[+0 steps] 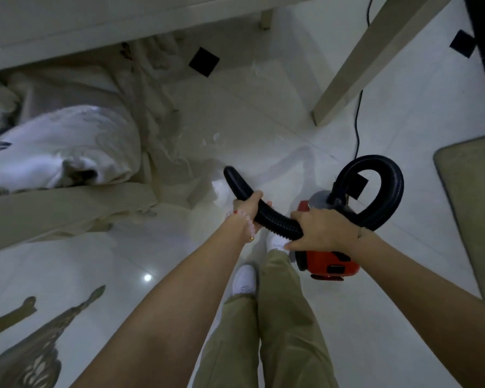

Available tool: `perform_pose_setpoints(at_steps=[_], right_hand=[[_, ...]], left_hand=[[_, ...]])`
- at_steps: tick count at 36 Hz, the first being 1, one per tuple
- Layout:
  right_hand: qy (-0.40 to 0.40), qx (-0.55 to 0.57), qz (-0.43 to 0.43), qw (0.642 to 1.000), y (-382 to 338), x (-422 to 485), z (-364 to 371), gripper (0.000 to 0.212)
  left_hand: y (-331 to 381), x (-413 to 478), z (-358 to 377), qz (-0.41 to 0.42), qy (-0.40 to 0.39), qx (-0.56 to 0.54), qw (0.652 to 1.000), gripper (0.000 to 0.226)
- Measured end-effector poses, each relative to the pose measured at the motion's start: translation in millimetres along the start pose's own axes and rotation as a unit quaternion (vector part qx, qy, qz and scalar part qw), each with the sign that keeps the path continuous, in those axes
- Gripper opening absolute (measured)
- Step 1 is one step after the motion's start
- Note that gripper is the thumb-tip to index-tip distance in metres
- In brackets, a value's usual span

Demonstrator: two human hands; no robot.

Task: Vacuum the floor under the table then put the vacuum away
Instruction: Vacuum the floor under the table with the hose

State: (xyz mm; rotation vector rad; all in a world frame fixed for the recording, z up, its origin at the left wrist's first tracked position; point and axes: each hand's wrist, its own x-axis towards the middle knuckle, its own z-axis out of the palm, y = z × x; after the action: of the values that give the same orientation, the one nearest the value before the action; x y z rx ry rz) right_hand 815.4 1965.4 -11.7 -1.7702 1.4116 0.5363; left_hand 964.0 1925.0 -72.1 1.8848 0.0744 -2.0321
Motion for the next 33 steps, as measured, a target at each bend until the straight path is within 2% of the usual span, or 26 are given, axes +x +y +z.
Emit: perform_pose_setpoints(at_steps=[4,7,9,12,18,22,25,30,33], right_hand=[[0.011,0.013,-0.017,1.000,-3,11,5,0.033],[0.005,-0.005,-0.034,0.999,-9,18,7,0.025],[0.018,-0.009,-0.041,0.999,-10,23,13,0.027],[0.036,-0.013,-0.045,0.998,-12,31,18,0.039],[0.034,-0.031,-0.045,0.998,-14,39,16,0.041],[0.036,-0.041,-0.039,0.998,-11,44,11,0.043],[0.029,-0.038,-0.052,0.998,-6,52,8,0.040],[0.027,-0.023,-0.075,0.997,-6,62,11,0.043],[0.023,-0.021,-0.072,0.997,-10,66,12,0.043]], left_hand=[[0,8,-6,-0.008,0.043,-0.008,0.999,0.046],[-2,15,-15,-0.042,0.054,0.001,0.998,0.042],[-1,19,-21,-0.049,0.060,-0.001,0.997,0.037],[4,24,-25,-0.033,0.076,-0.013,0.996,0.043],[7,28,-26,0.002,0.105,-0.051,0.993,0.050],[6,30,-18,0.028,0.120,-0.072,0.990,0.063],[3,35,-16,0.040,0.155,-0.090,0.983,0.061],[4,41,-24,0.017,0.174,-0.088,0.981,0.048],[8,46,-32,-0.001,0.171,-0.052,0.984,0.055]])
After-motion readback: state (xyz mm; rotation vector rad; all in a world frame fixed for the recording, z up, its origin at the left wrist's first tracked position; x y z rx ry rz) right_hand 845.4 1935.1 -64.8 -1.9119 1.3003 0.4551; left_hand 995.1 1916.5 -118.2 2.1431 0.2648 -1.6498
